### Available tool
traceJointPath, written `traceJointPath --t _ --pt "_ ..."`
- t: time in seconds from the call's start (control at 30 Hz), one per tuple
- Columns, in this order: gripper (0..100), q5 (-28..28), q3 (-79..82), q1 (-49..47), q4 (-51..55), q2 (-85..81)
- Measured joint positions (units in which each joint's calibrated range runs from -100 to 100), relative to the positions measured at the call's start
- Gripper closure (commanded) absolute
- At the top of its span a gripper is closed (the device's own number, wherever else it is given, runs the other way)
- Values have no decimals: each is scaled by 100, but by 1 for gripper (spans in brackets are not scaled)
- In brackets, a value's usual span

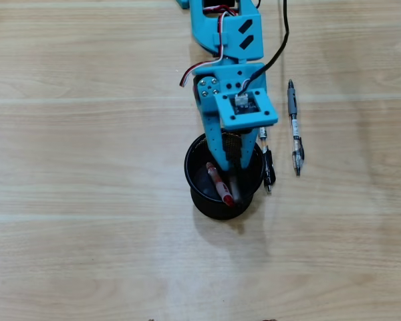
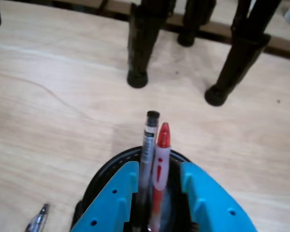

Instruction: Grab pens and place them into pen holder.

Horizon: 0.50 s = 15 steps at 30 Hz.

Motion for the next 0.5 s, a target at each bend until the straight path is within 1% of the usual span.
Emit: traceJointPath --t 0.1,0.13,0.2,0.27,0.37,0.4,0.43,0.5 --pt "78 412 44 -68 457 -584" --pt "78 527 35 -135 810 -829" --pt "78 584 35 -346 1852 -1295" --pt "80 376 115 -515 3170 -1566" --pt "85 -303 372 -802 5142 -1591" --pt "86 -428 416 -962 5538 -1591" --pt "87 -438 443 -1123 5728 -1574" --pt "87 -454 540 -1300 5900 -1413"
